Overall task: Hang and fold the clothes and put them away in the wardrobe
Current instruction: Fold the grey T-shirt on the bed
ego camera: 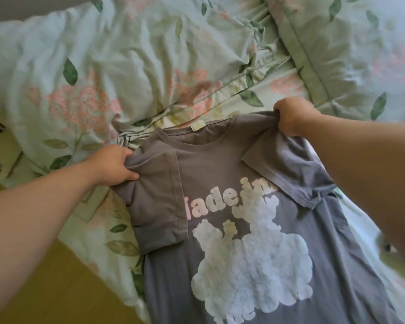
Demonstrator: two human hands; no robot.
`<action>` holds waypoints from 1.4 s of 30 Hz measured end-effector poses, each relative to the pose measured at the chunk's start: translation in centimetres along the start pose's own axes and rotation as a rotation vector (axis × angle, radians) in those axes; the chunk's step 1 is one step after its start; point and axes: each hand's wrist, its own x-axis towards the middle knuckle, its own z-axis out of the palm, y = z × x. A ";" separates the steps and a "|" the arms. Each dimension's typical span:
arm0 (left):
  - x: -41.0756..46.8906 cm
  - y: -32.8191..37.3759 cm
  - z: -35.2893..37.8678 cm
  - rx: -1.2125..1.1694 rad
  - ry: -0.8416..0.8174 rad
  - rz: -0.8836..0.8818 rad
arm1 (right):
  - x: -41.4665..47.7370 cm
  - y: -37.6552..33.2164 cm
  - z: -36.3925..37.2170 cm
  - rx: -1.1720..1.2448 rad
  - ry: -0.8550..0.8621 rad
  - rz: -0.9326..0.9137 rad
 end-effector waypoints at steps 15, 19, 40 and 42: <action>-9.1 3.9 -5.3 0.003 0.705 -0.005 | -7.5 0.9 -8.2 0.078 0.382 0.099; -16.3 6.6 2.3 0.064 0.670 0.255 | -14.5 3.7 -4.4 0.065 0.381 -0.036; -31.2 9.6 25.0 0.273 0.464 0.435 | -34.4 13.2 15.5 -0.050 0.180 -0.223; -31.7 9.9 25.1 0.238 0.476 0.402 | -35.2 13.0 15.2 -0.045 0.152 -0.200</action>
